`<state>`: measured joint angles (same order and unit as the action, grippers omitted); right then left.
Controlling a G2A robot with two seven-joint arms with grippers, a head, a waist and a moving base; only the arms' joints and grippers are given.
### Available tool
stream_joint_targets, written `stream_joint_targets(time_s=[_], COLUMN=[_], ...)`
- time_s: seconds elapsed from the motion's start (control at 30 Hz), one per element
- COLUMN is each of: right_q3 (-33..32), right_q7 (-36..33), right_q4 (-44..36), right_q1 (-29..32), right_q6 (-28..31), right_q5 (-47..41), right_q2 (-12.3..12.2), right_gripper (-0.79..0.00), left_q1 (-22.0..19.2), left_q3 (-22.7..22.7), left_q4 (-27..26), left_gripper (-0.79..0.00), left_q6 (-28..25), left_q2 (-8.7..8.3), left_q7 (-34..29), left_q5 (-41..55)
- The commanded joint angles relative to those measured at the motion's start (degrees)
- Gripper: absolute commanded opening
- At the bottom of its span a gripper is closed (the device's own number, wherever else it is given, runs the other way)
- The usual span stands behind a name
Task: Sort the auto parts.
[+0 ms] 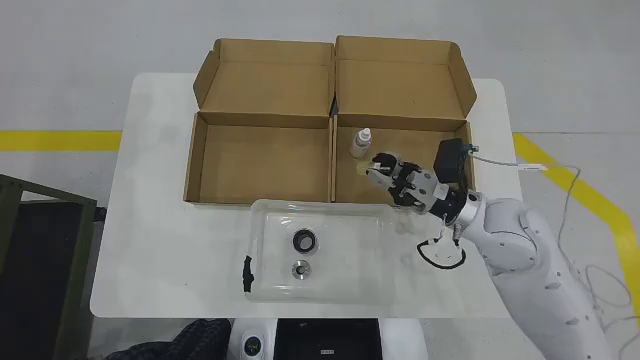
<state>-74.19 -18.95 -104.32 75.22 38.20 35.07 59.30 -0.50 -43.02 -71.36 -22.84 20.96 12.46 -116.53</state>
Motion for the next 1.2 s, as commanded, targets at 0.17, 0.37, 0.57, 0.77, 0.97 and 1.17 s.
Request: stream_joint_targets(time_s=[0.17, 0.37, 0.57, 0.77, 0.97, 1.17], right_q3=[0.2, 1.9, 5.5, 8.7, 11.9, 14.6], right_q7=[-4.1, -9.7, -15.3, -19.8, -22.4, -23.5], right_q4=[-0.6, -0.3, 2.0, 4.3, 7.4, 9.5], right_q1=[-1.2, -3.4, -7.0, -10.5, -13.5, -15.3], right_q6=[-5.7, -10.0, -16.1, -20.9, -23.2, -24.5], right_q5=[6.6, 11.8, 16.0, 20.5, 22.8, 24.6], right_q2=[0.0, 0.0, 0.6, 1.3, 2.1, 2.8], right_gripper=[-0.785, -0.785, -0.785, -0.785, -0.785, -0.785], left_q1=[0.0, 0.0, 0.0, 0.0, 0.0, 0.0], left_q3=[0.0, 0.0, 0.0, 0.0, 0.0, 0.0], left_q4=[0.0, 0.0, 0.0, 0.0, 0.0, 0.0], left_gripper=[0.000, 0.000, 0.000, 0.000, 0.000, 0.000], left_q6=[0.0, 0.0, 0.0, 0.0, 0.0, 0.0], left_q2=[0.00, 0.00, 0.00, 0.00, 0.00, 0.00], left_q7=[0.0, 0.0, 0.0, 0.0, 0.0, 0.0], left_q5=[0.0, 0.0, 0.0, 0.0, 0.0, 0.0])
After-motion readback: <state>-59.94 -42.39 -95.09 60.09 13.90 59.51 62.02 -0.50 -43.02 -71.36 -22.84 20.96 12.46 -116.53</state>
